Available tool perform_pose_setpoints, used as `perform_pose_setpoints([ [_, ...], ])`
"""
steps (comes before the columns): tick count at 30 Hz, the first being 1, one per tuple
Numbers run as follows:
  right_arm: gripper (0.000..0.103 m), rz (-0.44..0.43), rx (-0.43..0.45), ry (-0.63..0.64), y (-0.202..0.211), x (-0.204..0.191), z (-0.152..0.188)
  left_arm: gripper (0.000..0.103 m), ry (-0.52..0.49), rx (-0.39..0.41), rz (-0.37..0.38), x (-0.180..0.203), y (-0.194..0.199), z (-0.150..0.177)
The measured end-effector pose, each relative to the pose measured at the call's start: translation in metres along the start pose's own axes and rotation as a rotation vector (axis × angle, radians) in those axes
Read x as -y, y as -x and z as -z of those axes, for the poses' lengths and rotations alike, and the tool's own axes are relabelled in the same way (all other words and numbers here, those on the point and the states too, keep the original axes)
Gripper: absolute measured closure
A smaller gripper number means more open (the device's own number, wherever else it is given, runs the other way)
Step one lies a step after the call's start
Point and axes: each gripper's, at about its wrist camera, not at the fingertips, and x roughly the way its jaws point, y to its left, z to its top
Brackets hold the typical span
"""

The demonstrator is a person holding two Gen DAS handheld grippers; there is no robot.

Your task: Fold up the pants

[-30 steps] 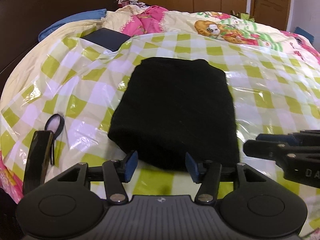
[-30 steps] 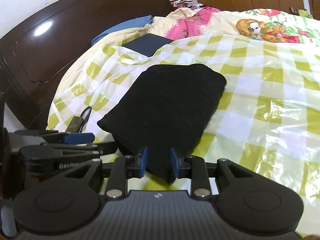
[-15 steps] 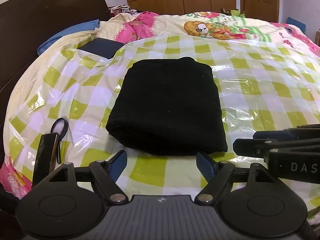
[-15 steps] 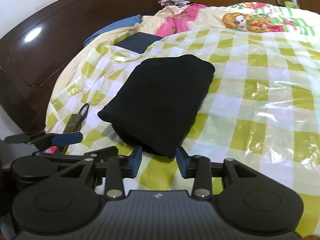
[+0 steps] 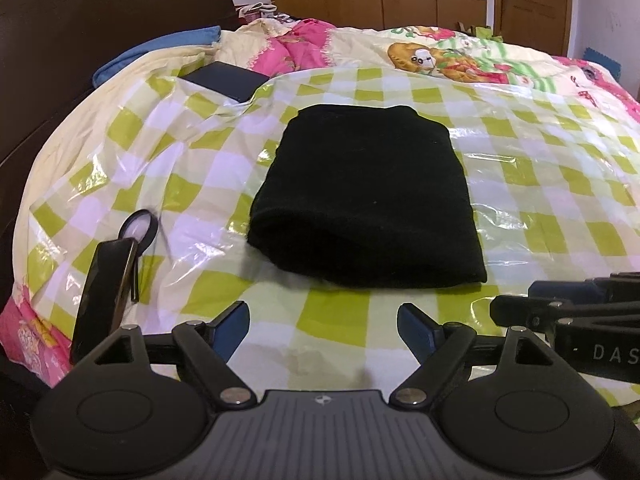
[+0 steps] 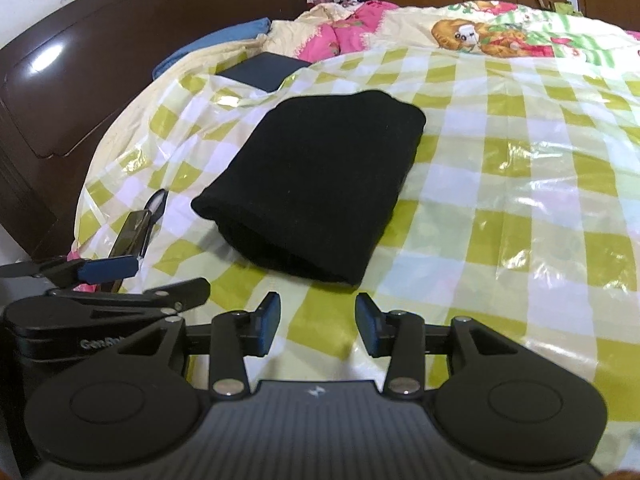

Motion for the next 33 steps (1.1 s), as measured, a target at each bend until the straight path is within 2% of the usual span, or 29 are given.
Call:
perform_pose_setpoints([
  [8, 0.06, 0.009, -0.004, 0.001, -0.001, -0.013, 0.004, 0.009, -0.018, 0.0, 0.041, -0.004, 0.0, 0.006],
  [33, 0.06, 0.012, -0.02, -0.007, -0.005, -0.018, 0.008, 0.009, -0.031, -0.008, 0.034, -0.003, -0.004, 0.008],
])
